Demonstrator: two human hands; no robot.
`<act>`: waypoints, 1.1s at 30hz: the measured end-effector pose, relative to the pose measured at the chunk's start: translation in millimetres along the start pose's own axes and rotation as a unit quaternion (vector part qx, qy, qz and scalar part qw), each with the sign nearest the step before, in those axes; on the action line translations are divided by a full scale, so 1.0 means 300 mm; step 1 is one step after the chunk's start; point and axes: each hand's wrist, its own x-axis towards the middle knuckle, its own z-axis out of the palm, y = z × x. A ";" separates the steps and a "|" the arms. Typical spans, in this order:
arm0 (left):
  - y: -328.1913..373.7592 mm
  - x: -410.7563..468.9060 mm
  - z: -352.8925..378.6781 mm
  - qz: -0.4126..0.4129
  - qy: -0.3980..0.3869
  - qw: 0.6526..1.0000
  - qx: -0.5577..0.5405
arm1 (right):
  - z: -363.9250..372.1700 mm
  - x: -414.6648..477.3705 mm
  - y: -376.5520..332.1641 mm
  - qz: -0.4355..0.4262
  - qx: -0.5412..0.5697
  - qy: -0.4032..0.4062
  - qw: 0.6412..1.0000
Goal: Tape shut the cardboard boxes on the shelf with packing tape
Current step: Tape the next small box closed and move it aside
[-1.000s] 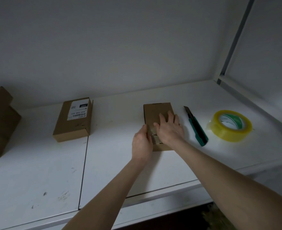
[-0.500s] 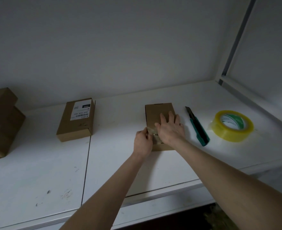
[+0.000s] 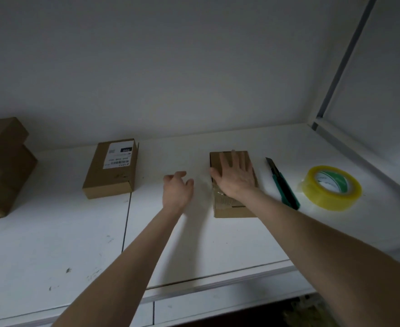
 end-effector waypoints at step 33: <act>0.008 0.013 0.037 0.017 -0.062 0.997 0.031 | 0.074 0.011 -0.023 -0.019 -0.066 -0.023 0.997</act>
